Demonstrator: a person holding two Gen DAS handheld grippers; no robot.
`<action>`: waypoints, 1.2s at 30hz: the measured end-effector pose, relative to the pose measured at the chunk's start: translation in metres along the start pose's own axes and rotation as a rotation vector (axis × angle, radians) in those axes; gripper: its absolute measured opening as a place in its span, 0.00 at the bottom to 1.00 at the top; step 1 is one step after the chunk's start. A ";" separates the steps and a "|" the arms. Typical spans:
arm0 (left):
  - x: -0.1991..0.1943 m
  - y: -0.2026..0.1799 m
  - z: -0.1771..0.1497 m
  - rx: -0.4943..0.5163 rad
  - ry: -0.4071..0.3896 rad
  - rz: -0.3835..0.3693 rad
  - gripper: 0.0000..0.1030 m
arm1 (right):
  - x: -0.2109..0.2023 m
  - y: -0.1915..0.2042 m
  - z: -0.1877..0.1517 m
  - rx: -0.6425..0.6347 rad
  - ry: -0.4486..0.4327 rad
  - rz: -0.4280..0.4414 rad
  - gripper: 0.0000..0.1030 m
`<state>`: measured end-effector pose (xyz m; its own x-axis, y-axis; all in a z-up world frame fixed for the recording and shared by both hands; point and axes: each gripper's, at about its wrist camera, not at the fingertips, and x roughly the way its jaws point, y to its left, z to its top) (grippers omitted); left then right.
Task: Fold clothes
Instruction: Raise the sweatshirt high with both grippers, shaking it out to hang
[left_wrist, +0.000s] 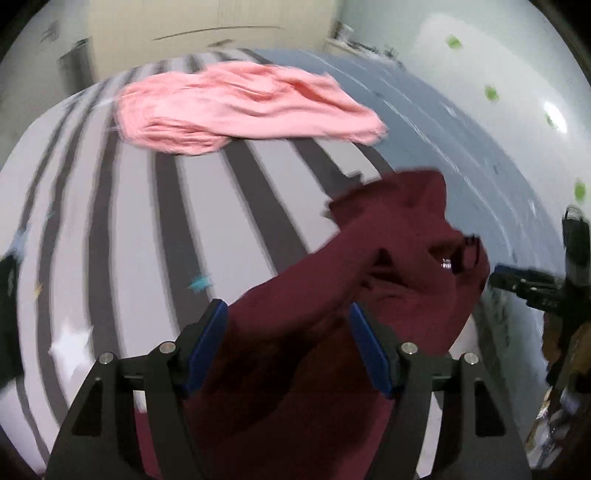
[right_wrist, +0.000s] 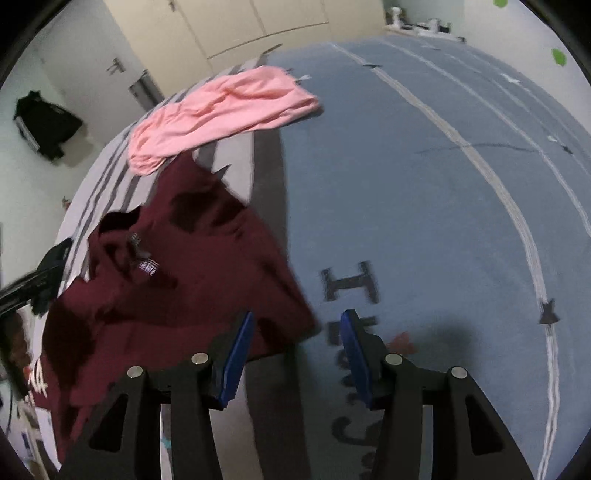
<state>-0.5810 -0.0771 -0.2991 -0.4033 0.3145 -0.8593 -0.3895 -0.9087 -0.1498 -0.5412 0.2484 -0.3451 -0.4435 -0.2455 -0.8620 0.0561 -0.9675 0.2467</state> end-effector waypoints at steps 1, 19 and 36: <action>0.006 -0.005 0.005 0.023 0.001 -0.011 0.64 | 0.004 0.004 0.000 -0.021 0.000 -0.004 0.44; 0.001 -0.009 0.028 0.012 -0.052 0.008 0.02 | 0.009 0.017 0.032 -0.011 -0.059 0.049 0.09; -0.345 -0.036 0.153 -0.100 -0.666 0.141 0.02 | -0.259 0.134 0.176 -0.227 -0.619 0.130 0.07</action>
<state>-0.5544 -0.1108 0.0779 -0.8798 0.2640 -0.3953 -0.2308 -0.9642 -0.1304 -0.5768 0.1930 -0.0110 -0.8476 -0.3459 -0.4024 0.3004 -0.9379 0.1735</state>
